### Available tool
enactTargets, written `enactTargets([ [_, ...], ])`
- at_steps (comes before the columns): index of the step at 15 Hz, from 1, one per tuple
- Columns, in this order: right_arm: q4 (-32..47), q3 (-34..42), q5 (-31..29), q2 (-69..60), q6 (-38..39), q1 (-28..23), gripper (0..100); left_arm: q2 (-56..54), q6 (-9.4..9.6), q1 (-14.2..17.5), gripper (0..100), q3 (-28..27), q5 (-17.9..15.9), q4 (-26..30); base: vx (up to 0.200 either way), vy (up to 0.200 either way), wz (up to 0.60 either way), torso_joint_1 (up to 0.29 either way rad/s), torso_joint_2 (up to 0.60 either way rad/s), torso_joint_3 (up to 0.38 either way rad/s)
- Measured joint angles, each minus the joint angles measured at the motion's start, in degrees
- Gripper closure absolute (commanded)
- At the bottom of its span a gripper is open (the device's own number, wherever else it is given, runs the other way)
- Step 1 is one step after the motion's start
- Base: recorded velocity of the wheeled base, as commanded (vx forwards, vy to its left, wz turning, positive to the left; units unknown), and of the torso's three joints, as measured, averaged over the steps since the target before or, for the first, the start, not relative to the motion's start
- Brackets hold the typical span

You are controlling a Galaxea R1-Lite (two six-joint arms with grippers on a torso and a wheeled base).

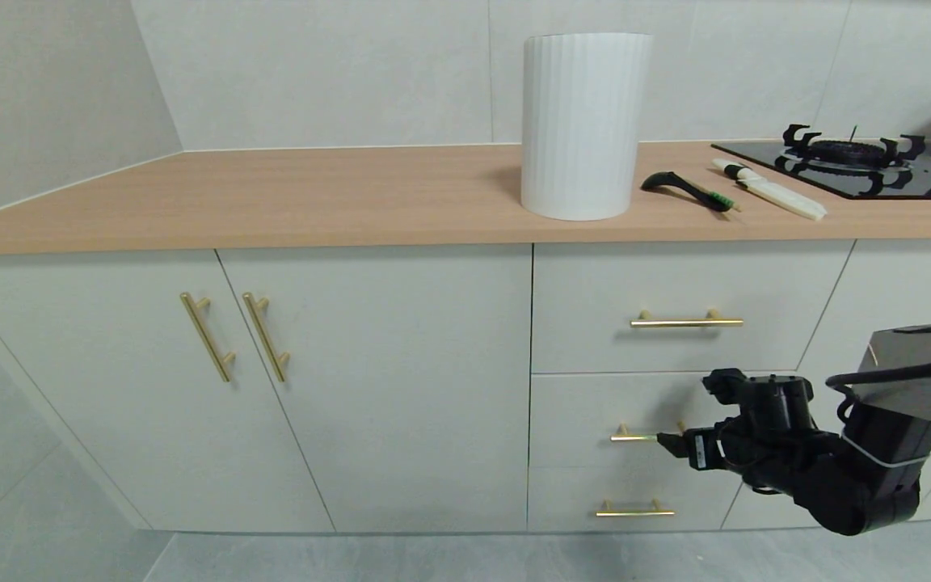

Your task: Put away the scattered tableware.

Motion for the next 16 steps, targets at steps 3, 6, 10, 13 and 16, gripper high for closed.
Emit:
enactTargets([
  [3,-4.46,-1.45,-3.66,3.3,0.93,1.32,0,0.0,0.0,0.0,0,0.0,0.0,0.02,0.0,0.0,0.0,0.0,0.0,0.0],
  [6,-4.82,-3.27,-6.74,4.66,2.62,2.04,0,0.0,0.0,0.0,0,0.0,0.0,0.0,0.0,0.0,0.0,0.0,0.0,0.0],
  [10,-5.03,-5.47,-8.03,5.97,2.66,3.17,0,0.0,0.0,0.0,0,0.0,0.0,0.02,0.0,0.0,0.0,0.0,0.0,0.0],
  [13,-4.49,-6.8,-8.53,7.08,2.55,3.36,0,0.0,0.02,0.0,0,0.0,0.0,0.02,0.0,0.0,0.0,0.0,0.0,0.0],
  [16,-2.79,-7.57,-8.56,8.05,2.49,3.39,0,0.0,0.0,0.0,0,0.0,0.0,0.02,0.0,0.0,0.0,0.0,0.0,0.0],
])
